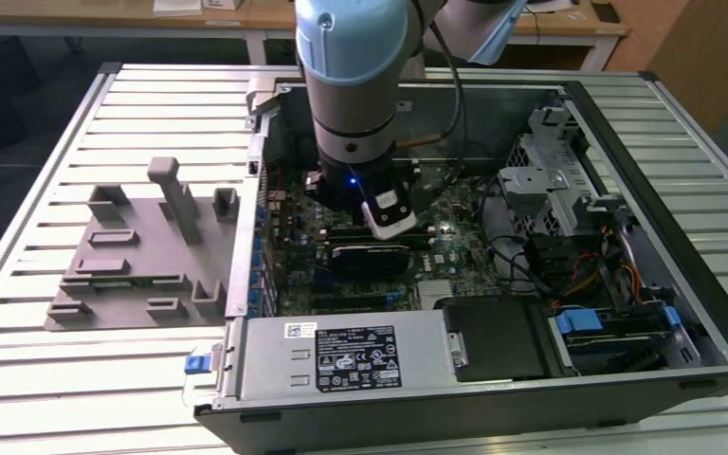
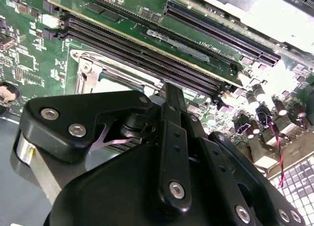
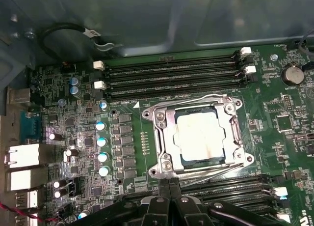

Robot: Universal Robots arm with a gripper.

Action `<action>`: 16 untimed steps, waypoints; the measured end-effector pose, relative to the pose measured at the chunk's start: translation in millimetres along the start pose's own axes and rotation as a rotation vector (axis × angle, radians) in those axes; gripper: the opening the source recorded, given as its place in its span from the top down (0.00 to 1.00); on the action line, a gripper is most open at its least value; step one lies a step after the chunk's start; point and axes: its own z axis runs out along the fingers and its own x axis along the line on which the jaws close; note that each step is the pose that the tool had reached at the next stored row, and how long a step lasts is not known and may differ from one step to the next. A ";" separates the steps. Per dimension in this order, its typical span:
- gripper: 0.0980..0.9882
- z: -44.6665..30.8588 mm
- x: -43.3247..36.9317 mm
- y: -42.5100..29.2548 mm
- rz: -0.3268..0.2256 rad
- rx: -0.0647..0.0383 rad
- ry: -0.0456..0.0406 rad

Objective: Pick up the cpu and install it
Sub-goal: 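Install the second cpu locking lever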

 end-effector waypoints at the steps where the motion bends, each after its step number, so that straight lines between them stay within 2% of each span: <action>1: 0.99 0.8 0.4 -0.6 0.000 -0.003 0.0004; 4: 0.99 3.2 1.4 -1.8 0.001 -0.011 0.0015; 7: 0.99 3.8 1.4 -3.2 0.003 -0.035 0.0045; 8: 0.99 4.1 1.4 -3.7 0.003 -0.039 0.0050; 16: 0.99 8.4 2.5 -7.2 0.003 -0.043 0.0054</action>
